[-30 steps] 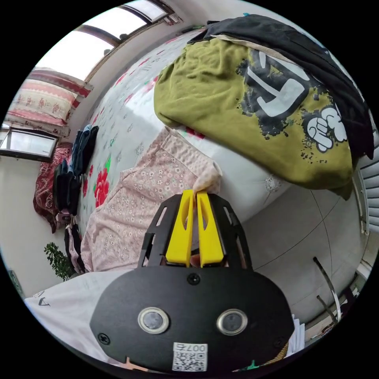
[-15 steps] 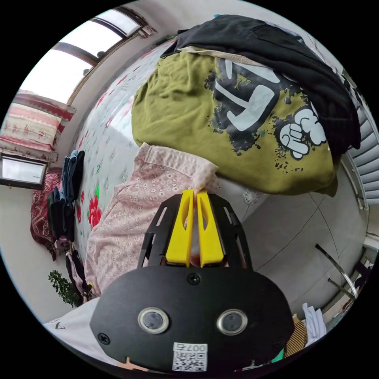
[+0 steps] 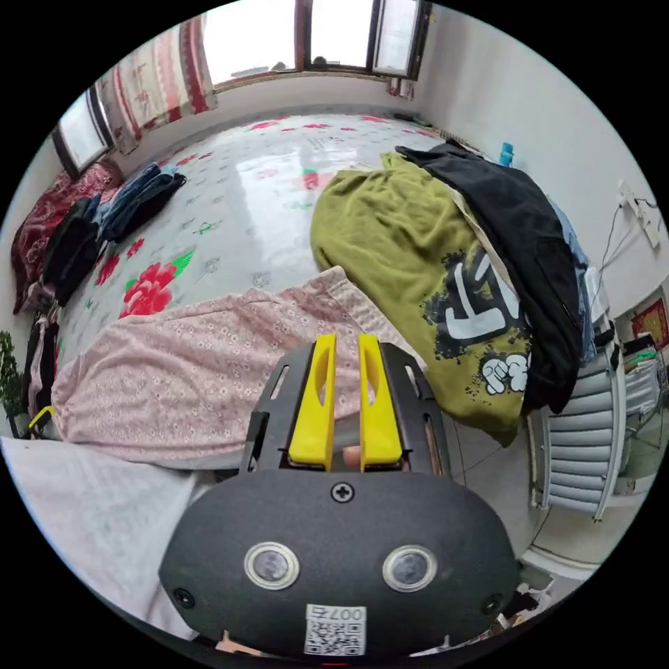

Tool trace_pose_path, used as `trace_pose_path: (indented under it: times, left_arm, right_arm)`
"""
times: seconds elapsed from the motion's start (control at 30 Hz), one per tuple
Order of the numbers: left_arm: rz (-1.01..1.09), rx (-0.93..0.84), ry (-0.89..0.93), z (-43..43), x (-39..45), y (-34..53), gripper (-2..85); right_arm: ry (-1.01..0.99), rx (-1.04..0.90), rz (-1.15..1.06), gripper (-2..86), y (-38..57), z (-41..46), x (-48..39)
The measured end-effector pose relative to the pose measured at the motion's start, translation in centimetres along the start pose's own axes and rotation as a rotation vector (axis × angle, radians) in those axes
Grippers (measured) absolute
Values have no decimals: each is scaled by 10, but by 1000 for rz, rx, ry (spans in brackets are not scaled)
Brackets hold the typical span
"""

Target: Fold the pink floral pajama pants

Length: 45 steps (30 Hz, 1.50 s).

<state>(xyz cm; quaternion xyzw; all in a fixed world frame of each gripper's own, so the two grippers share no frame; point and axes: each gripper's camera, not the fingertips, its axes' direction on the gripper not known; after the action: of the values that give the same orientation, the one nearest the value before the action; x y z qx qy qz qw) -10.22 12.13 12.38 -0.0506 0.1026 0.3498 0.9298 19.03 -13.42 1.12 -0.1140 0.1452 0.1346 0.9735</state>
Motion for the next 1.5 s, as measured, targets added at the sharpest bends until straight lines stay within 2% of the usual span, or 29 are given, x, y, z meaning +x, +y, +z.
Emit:
trace_pose_path:
  times: [0.07, 0.1, 0.17, 0.27, 0.37, 0.47, 0.6, 0.87, 0.97, 1.13, 1.3, 1.37, 1.5]
  left_arm:
    - [158, -13, 33, 5, 40, 8, 80]
    - [258, -34, 44, 13, 64, 13, 83]
    - [366, -78, 62, 30, 93, 18, 83]
    - [468, -151, 85, 56, 117, 20, 83]
    - [544, -209, 24, 73, 122, 22, 70]
    - [586, -205, 6, 78, 120, 23, 41]
    - [559, -227, 58, 74, 109, 13, -5]
    - [607, -113, 94, 0, 98, 18, -10]
    - [627, -183, 113, 15, 102, 23, -10]
    - [612, -359, 161, 88, 101, 34, -7]
    - [546, -364, 213, 73, 85, 32, 10]
    - [504, -365, 208, 62, 76, 33, 15]
    - [334, -216, 187, 30, 43, 17, 3]
  right_arm:
    - [-237, -29, -340, 35, 5, 3, -93]
    - [-288, -40, -421, 35, 8, 5, -118]
    - [-452, -112, -730, 35, 31, 21, -211]
    - [-490, -202, -1052, 32, 70, 49, -297]
    - [-448, -268, -1209, 27, 98, 79, -333]
    - [-421, -339, -1252, 19, 112, 108, -340]
    - [-438, -335, -1241, 5, 113, 120, -337]
    - [-634, -327, -1171, -2, 81, 88, -305]
    - [-663, -438, -1171, -2, 93, 122, -305]
    - [-647, -592, -1112, -1, 115, 189, -310]
    - [-697, -579, -1111, 6, 93, 181, -289]
    - [-751, -522, -1031, 16, 50, 174, -269]
    - [-836, -337, -819, 32, -36, 178, -241]
